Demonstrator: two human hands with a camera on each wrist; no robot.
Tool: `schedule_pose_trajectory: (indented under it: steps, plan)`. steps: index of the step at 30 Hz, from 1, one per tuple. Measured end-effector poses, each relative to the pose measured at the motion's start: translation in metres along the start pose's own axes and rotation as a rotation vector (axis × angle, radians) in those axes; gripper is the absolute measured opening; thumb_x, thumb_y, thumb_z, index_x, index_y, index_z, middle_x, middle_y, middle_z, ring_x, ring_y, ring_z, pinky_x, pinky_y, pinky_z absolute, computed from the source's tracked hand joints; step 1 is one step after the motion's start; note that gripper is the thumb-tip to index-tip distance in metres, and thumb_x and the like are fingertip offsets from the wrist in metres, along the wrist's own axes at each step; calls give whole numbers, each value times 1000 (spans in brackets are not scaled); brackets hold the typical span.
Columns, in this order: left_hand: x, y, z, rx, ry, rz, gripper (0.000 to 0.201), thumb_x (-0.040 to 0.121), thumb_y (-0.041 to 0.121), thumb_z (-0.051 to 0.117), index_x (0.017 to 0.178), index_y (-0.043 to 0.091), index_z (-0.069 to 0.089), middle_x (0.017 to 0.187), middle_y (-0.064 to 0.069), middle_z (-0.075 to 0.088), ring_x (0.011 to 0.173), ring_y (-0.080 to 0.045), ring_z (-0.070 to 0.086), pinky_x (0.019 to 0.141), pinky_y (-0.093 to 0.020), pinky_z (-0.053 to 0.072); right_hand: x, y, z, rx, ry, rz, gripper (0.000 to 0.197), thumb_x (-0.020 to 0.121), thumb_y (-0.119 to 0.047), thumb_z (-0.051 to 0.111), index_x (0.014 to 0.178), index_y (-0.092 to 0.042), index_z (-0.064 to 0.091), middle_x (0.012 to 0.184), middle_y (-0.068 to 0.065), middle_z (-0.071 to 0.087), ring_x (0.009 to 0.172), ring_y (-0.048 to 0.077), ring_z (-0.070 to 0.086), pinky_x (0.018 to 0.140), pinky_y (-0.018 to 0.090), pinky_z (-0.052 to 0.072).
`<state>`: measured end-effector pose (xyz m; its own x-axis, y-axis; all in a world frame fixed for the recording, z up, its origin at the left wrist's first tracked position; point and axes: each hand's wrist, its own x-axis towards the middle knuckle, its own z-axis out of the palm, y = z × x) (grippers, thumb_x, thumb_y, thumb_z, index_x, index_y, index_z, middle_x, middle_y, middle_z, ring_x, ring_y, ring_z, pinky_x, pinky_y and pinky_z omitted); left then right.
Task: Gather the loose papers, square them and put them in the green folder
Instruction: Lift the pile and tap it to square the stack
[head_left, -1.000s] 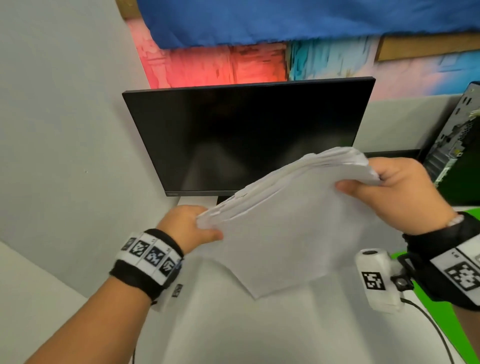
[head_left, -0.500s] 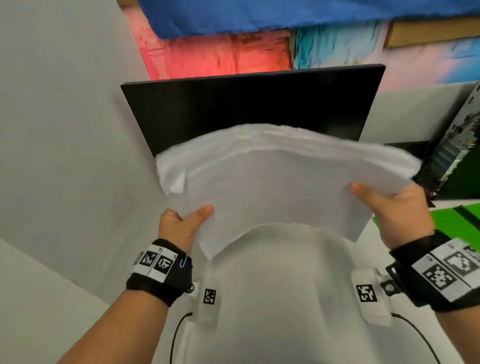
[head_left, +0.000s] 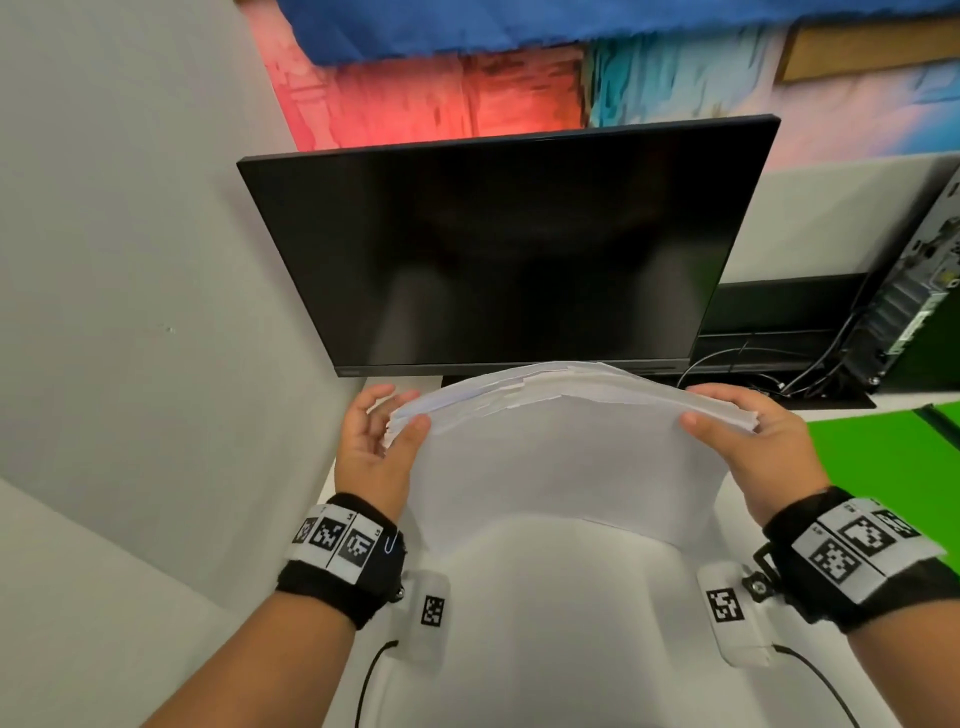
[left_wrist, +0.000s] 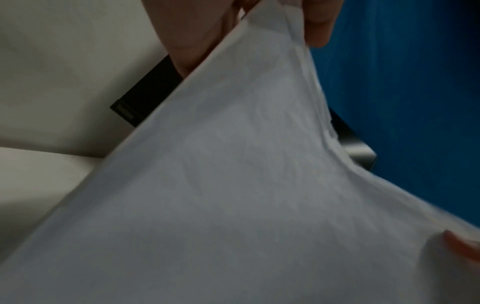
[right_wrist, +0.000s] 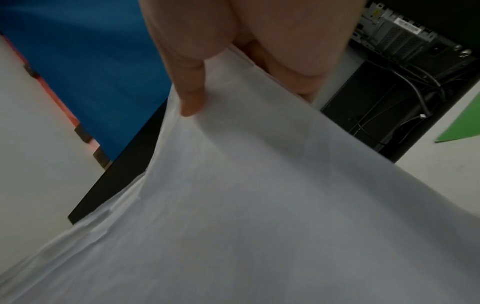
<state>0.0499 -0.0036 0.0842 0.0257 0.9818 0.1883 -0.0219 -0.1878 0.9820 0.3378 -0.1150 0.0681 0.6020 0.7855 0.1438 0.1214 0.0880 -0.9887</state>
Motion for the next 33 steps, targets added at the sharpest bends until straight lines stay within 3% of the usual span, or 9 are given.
schedule_pose_trajectory:
  steps: [4,7,12,16,21,23,26,31,33]
  plan:
    - [6,0,2,53,18,-2,26,84,8,60,69,29,63,99,14,68,97,-11,62,80,-25,49,-2,1,3,21,-15,-8,19,80,-12,68,85,-30,66,89,-5,64,65,-5,62,54,10,46]
    - [9,-1,2,19,34,-38,24,83,6,58,67,24,61,97,12,68,92,-14,62,74,-24,49,-2,1,4,40,7,-2,11,82,-19,66,83,-30,68,93,-1,64,80,12,60,65,22,45]
    - [15,7,5,60,11,4,24,84,5,57,66,20,60,92,9,67,79,4,62,70,-12,50,3,1,5,53,78,28,15,82,-24,65,70,-30,71,87,-4,67,87,18,58,79,31,44]
    - [22,-1,0,76,87,-89,29,84,8,54,61,25,59,90,10,68,83,-11,60,77,-27,47,10,-1,6,13,139,50,12,80,-23,66,69,-28,67,84,-5,64,91,20,56,85,40,44]
    - [22,-7,-5,9,-8,-66,10,74,23,64,79,30,58,101,11,63,99,-20,58,83,-29,49,13,1,3,52,112,3,6,75,-30,69,74,-35,66,88,-10,58,94,19,51,79,30,44]
    - [21,-15,-15,28,-178,-70,56,54,35,67,107,35,48,111,11,54,103,-16,55,90,-31,48,12,4,1,78,40,7,23,70,-26,75,86,-36,62,96,-6,58,94,21,54,71,21,51]
    - [19,-22,-19,182,-282,-177,99,49,22,81,130,43,28,125,2,46,111,-19,52,98,-37,45,9,12,0,36,-26,80,62,38,-47,87,94,-42,60,112,3,61,96,24,60,78,32,53]
    - [18,-28,-15,268,-133,-204,44,74,-1,70,103,28,54,100,0,62,81,-12,61,67,-17,48,9,17,-3,111,-9,68,52,67,5,73,100,-32,57,97,0,63,83,17,62,62,16,55]
    - [18,-28,-18,207,-156,-278,30,74,2,72,86,27,60,87,2,65,79,-16,62,55,-11,47,8,24,-6,96,-41,123,51,69,10,70,108,-21,59,96,2,67,85,19,64,69,24,57]
